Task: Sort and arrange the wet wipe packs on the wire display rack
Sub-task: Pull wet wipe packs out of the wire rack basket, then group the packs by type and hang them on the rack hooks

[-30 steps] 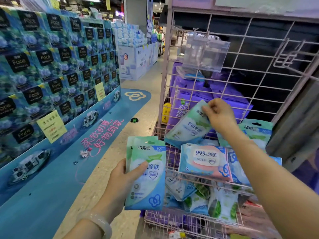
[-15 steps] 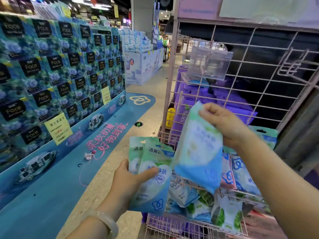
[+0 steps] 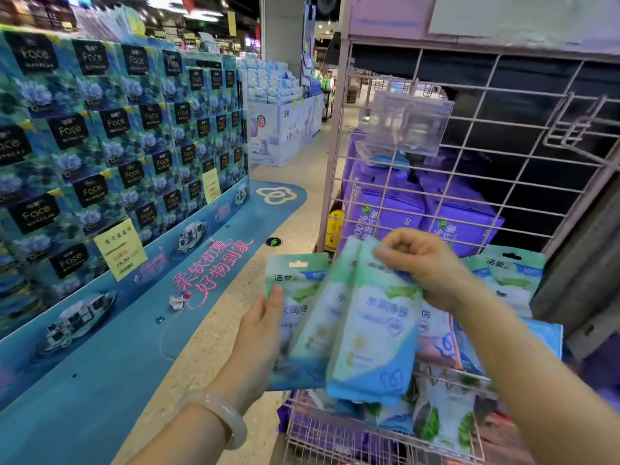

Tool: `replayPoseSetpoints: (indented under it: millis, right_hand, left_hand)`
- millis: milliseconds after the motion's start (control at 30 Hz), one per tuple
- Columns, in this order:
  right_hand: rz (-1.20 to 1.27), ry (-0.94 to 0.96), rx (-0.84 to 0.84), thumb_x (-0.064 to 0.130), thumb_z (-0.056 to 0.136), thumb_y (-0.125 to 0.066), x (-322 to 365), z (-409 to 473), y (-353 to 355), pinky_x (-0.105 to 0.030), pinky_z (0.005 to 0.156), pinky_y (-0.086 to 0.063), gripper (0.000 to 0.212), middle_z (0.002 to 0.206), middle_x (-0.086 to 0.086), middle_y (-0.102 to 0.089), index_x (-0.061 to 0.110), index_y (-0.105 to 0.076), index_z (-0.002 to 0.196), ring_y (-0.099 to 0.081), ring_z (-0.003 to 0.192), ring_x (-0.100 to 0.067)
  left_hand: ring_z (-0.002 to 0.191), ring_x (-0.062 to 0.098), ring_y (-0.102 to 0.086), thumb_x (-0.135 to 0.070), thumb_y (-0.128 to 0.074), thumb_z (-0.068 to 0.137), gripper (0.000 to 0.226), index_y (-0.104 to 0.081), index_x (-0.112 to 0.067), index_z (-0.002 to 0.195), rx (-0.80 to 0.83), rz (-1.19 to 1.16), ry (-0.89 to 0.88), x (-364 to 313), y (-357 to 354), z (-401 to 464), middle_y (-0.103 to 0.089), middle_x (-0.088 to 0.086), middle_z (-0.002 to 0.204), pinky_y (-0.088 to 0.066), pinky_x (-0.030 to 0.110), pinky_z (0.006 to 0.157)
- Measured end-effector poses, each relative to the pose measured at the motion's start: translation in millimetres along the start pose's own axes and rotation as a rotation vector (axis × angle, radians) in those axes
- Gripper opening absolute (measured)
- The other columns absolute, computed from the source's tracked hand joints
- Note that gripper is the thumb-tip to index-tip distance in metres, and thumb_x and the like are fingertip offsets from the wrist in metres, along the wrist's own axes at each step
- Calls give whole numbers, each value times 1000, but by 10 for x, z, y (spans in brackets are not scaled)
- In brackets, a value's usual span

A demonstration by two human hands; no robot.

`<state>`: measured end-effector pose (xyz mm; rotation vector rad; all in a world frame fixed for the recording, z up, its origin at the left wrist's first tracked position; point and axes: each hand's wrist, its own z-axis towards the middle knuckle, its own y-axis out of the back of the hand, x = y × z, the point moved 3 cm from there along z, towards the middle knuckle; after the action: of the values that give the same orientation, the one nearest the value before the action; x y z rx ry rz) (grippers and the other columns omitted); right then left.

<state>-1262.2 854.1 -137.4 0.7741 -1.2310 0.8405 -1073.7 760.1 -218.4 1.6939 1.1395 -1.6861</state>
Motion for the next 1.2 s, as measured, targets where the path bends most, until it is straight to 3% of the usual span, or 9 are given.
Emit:
replayPoseSetpoints:
  millis: [167,267,367,533,633,700,833,967,1200]
  right_hand:
    - [108,7,-122,0,81,-55,177,-39,370,-12,39,-44,20,43,5,-60,12,-54,66,-54,37,-2]
    - [101,-8,-11,1,82,-55,248,48,192,-12,39,-43,18,43,4,-60,11,-53,67,-54,37,-2]
    - [70,-36,46,-1,84,-56,271,223,-72,-13,39,-44,23,43,5,-60,10,-52,66,-54,37,-2]
    - [-307,122,-117,0,79,-66,281,424,-265,-10,46,-42,28,56,2,-53,17,-52,62,-48,40,5]
    - [-414,187,-213,7,77,-70,274,426,-332,-24,60,-45,25,62,4,-53,20,-53,63,-50,56,-7]
    - [-331,199,-306,16,78,-71,297,397,-291,-27,69,-46,13,74,2,-57,16,-59,81,-54,72,-13]
    - [-97,-252,-51,44,71,-69,148,328,-133,-40,101,-41,78,127,-4,-57,19,-34,136,-55,116,-20]
    - [19,-155,81,2,83,-60,3,329,-232,-26,72,-58,32,103,-6,-68,5,-57,115,-68,79,-13]
    - [-120,-400,-101,3,80,-66,-456,366,-120,-26,77,-47,46,122,-12,-61,6,-49,122,-59,95,-19]
  left_hand:
    - [45,-16,-53,-41,-37,97,22,-51,-30,84,-2,-11,35,-66,89,68,-59,-31,57,-41,9,38]
    - [68,-9,-58,-41,-37,97,31,-61,-24,87,49,68,20,-128,-7,197,-65,-22,77,-47,15,56]
    - [81,19,-71,-47,-36,95,46,-69,-14,100,137,142,68,-230,-174,253,-76,2,87,-56,35,76]
    - [108,24,-66,-77,-35,73,77,-69,-21,114,581,-155,245,-317,-363,192,-71,5,116,-56,37,85]
    - [86,20,-73,-35,-79,57,59,-64,-13,110,567,-14,126,-283,-407,241,-76,6,100,-59,28,66]
    - [75,20,-73,-13,-80,48,70,-59,-4,113,471,24,85,-258,-428,333,-76,11,96,-57,27,60]
    - [69,17,-73,0,-74,47,73,-53,-6,116,358,-101,-81,-360,-471,551,-76,4,85,-57,26,56]
    - [83,16,-72,11,-72,58,64,-54,-20,111,432,-25,-198,-474,-629,761,-76,-2,92,-58,27,66]
    - [93,21,-64,24,-61,70,77,-34,-5,136,395,259,-103,-211,-665,950,-63,19,119,-56,23,68]
